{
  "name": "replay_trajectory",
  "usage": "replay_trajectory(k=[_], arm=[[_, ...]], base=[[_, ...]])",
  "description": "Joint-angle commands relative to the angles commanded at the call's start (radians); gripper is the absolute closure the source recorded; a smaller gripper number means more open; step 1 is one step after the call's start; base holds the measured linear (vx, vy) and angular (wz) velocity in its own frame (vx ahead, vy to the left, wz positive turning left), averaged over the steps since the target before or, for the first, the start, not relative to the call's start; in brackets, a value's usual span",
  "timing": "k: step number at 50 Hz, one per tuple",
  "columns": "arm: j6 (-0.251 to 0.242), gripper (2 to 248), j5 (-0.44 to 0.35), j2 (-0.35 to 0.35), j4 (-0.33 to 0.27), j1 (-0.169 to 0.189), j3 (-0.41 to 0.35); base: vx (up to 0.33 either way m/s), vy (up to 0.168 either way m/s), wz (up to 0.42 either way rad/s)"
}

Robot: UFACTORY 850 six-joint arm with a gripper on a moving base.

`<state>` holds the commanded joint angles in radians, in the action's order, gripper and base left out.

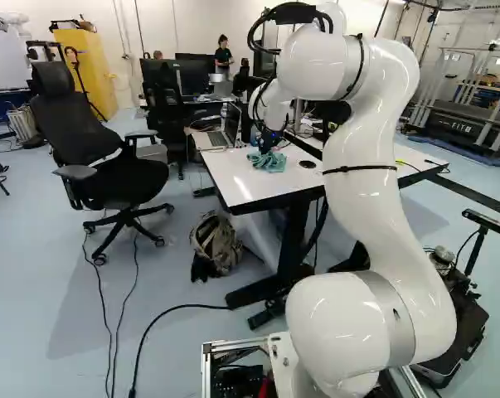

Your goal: Clean the table with the green towel

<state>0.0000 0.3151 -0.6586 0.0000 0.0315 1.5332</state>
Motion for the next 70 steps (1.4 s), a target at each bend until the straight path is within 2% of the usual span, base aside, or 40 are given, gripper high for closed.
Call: replay_trajectory(k=[22,31,46,70], arm=[[0.0,228,0.0,-0.093,0.0,0.009,0.133],[0.0,228,0.0,-0.102,0.0,0.027,0.146],[0.0,228,0.0,-0.055,0.0,0.039,0.078],[0.0,228,0.0,0.049,0.0,0.019,-0.07]], base=[[0.0,0.0,0.0],[0.0,0.0,0.0],[0.0,0.0,0.0],[0.0,0.0,0.0]])
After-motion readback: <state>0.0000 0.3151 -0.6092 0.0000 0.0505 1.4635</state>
